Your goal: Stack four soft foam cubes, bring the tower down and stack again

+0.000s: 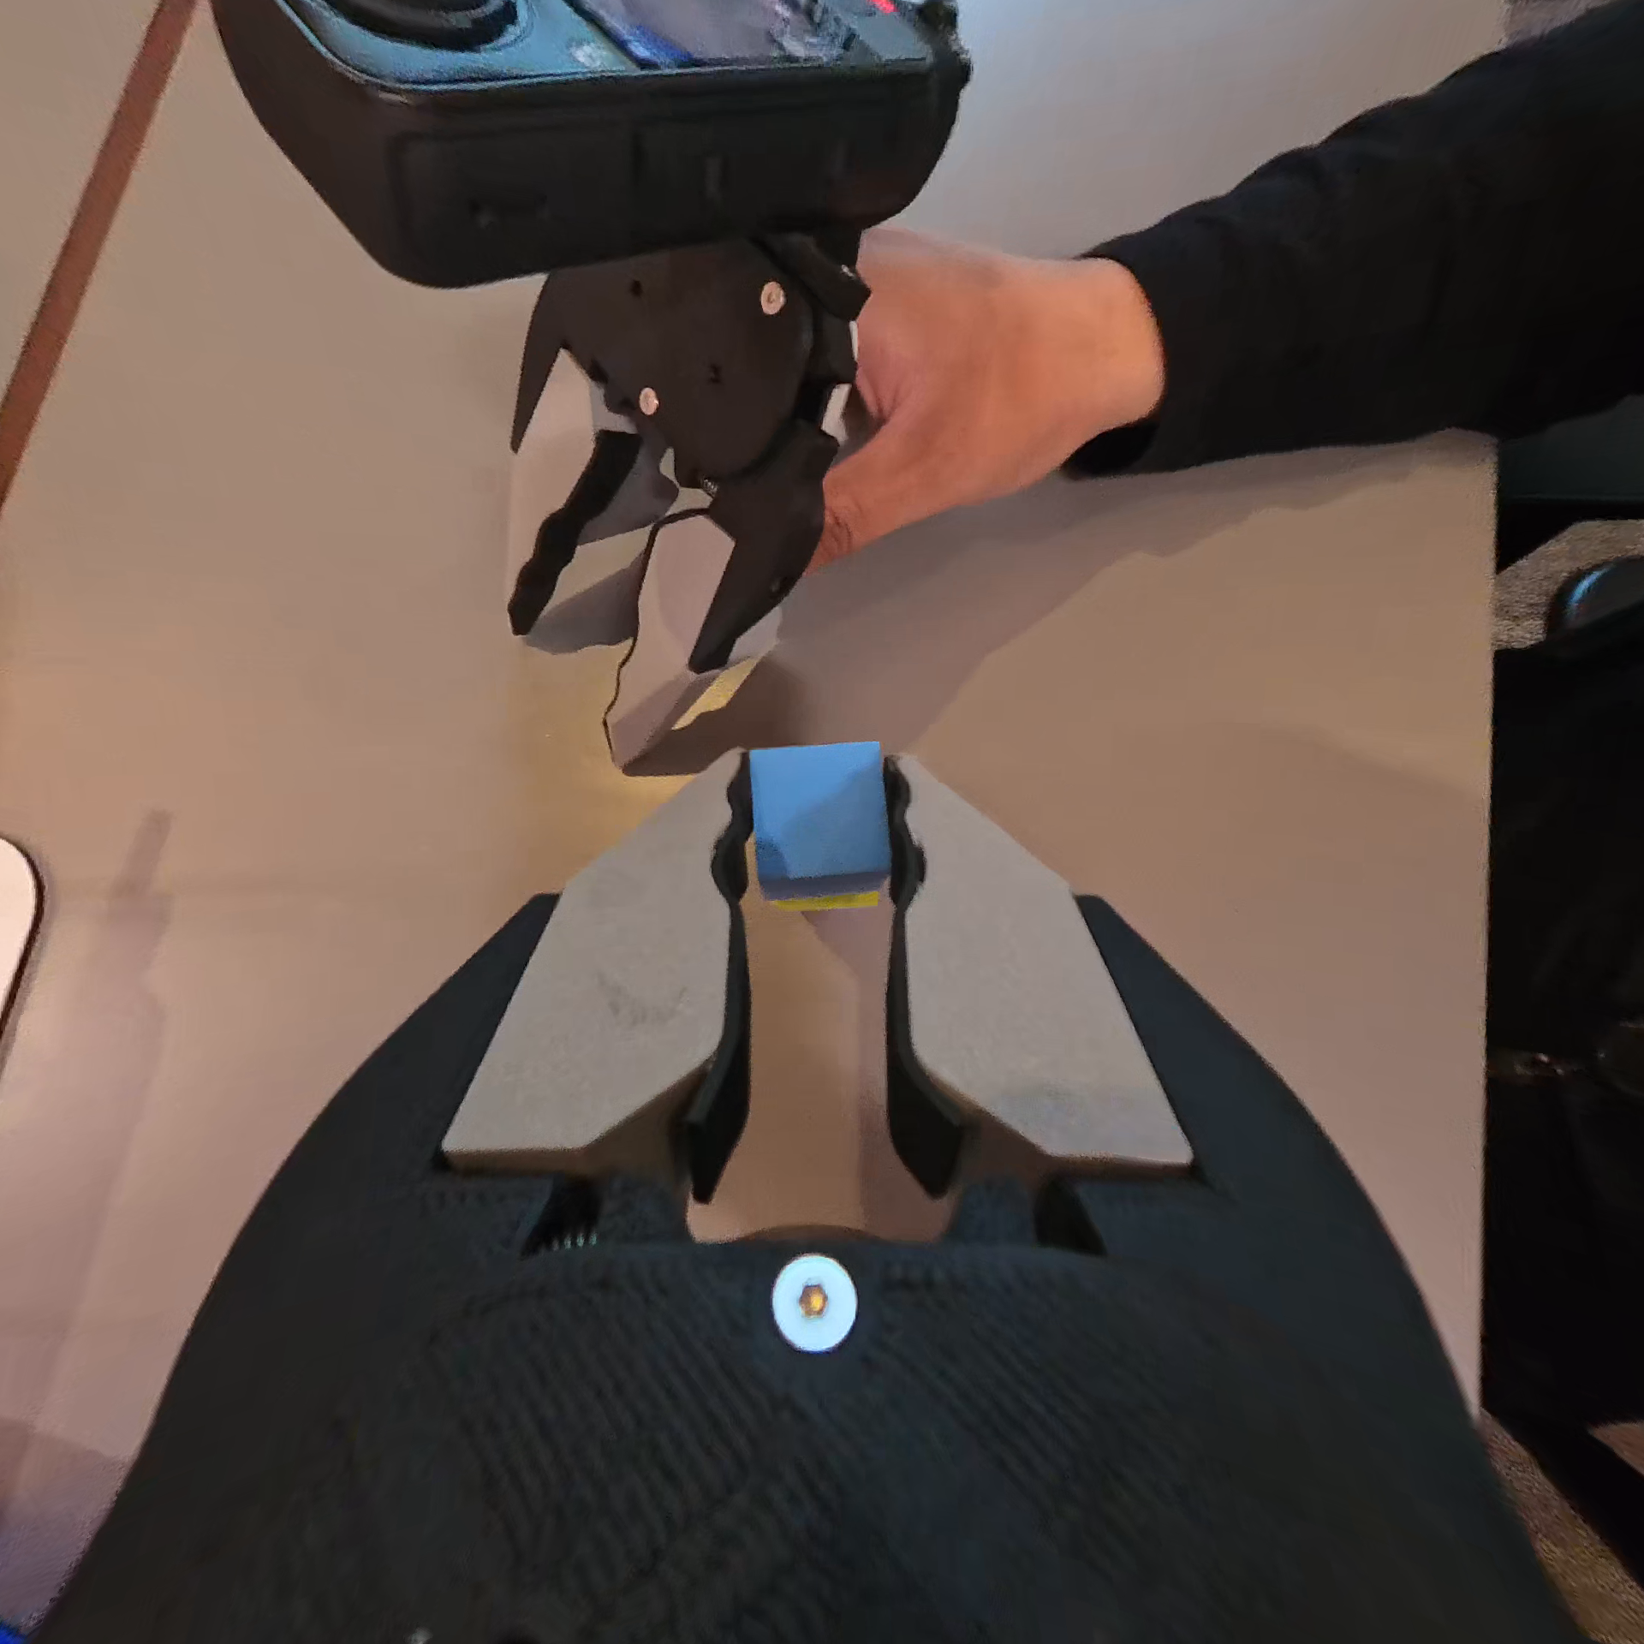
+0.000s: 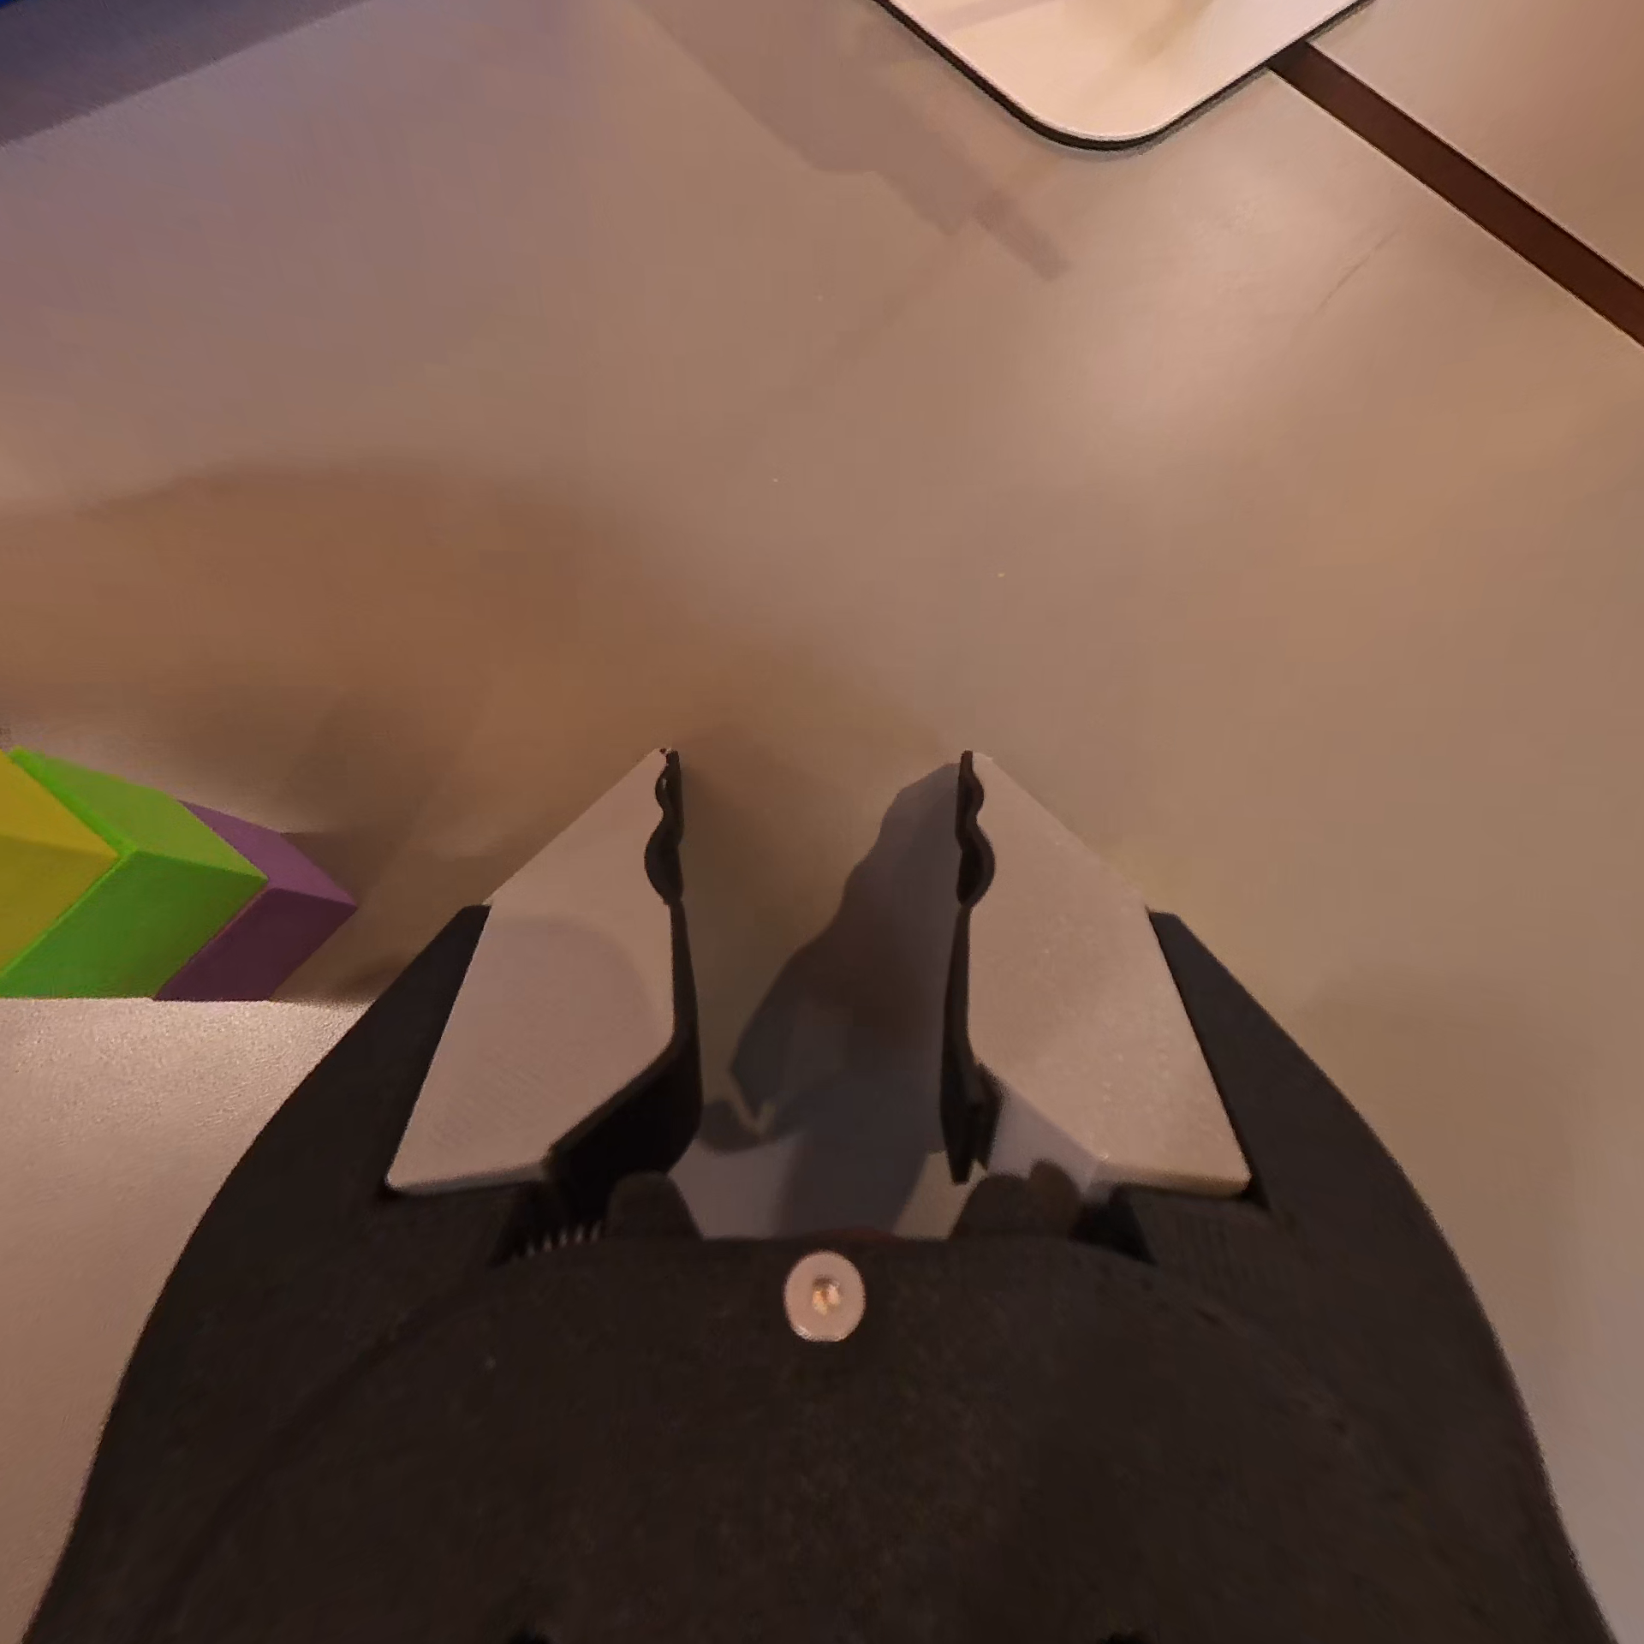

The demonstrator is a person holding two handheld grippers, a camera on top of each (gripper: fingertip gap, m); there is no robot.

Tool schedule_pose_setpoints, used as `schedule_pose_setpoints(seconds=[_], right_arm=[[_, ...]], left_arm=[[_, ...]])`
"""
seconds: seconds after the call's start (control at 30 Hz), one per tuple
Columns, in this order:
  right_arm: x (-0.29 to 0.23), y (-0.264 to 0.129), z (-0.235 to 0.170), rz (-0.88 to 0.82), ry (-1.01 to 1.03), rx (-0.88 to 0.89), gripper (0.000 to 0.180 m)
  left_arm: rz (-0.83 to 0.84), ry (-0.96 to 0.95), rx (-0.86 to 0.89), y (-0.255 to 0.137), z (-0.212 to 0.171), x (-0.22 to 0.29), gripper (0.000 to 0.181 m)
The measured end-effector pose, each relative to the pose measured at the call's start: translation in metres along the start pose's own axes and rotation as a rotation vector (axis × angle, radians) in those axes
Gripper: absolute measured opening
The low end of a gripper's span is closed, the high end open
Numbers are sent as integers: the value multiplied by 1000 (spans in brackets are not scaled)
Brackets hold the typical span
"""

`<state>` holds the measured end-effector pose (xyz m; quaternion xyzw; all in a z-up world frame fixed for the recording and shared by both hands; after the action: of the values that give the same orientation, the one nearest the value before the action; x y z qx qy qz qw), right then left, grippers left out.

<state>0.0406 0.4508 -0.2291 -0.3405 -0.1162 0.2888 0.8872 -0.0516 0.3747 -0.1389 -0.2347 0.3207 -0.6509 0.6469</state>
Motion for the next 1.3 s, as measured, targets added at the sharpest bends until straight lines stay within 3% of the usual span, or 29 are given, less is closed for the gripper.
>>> schedule_pose_setpoints(seconds=[0.73,1.3], right_arm=[[0,0,0,-8,-7,2,60],[0,0,1,-9,-7,2,60]], left_arm=[[50,-45,-72,4,-6,1,27],[27,-39,43,1,-7,5,27]])
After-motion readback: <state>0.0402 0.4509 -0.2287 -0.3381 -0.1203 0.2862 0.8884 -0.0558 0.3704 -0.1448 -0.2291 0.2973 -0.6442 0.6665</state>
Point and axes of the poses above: each gripper's, where its closed fingertips meet, y out along the fingers, z out of its top, x = y × z across the jaws, the point moved 4 cm from there along -y, back along the fingers, and after that the axes turned 3 degrees about z, right-handed, at the moved point
